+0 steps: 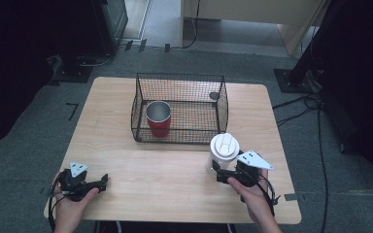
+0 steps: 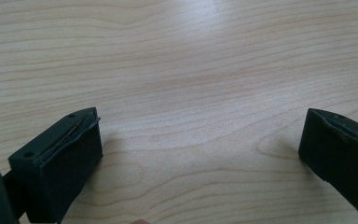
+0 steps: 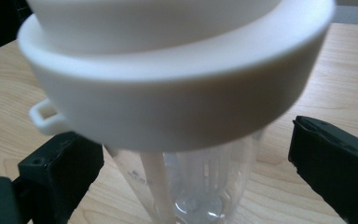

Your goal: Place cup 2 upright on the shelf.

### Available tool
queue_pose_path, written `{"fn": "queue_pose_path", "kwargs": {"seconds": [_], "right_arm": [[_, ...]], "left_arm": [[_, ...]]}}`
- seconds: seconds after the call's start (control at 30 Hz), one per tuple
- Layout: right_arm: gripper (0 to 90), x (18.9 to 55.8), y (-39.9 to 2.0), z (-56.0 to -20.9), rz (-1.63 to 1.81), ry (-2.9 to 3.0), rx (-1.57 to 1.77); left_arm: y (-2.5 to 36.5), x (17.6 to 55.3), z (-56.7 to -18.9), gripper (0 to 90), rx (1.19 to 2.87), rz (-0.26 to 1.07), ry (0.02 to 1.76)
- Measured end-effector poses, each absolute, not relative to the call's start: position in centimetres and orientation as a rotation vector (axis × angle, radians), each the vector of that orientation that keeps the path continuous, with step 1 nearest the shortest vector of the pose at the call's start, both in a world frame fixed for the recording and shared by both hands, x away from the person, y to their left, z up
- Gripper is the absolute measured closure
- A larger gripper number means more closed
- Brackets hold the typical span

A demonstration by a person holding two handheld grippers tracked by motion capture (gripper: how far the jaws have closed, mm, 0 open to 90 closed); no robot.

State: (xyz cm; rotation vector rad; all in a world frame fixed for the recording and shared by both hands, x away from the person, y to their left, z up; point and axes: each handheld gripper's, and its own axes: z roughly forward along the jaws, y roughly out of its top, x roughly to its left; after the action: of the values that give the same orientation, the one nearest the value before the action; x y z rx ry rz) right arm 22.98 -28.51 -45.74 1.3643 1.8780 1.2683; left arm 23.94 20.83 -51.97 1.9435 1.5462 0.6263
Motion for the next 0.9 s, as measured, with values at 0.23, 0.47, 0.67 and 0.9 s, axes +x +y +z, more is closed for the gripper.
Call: {"fn": "queue_pose_path", "kwargs": {"seconds": [0.23, 0.47, 0.67, 0.9], "right_arm": [[4.5, 23.3, -28.1, -46.1, 1.287, 1.854, 1.332], [7.8, 23.9, -28.0, -46.4, 1.334, 1.844, 1.351], [11.6, 24.2, -27.3, -46.6, 1.340, 1.820, 1.339], [13.7, 24.4, -26.9, -46.7, 1.330, 1.791, 1.332]], "left_arm": [[20.8, 23.9, -52.0, 0.0, 1.944, 0.627, 1.546], [20.8, 24.0, -52.0, 0.0, 1.944, 0.628, 1.549], [20.8, 24.0, -52.0, 0.0, 1.943, 0.629, 1.551], [20.6, 24.3, -52.0, 0.0, 1.943, 0.628, 1.550]]}}
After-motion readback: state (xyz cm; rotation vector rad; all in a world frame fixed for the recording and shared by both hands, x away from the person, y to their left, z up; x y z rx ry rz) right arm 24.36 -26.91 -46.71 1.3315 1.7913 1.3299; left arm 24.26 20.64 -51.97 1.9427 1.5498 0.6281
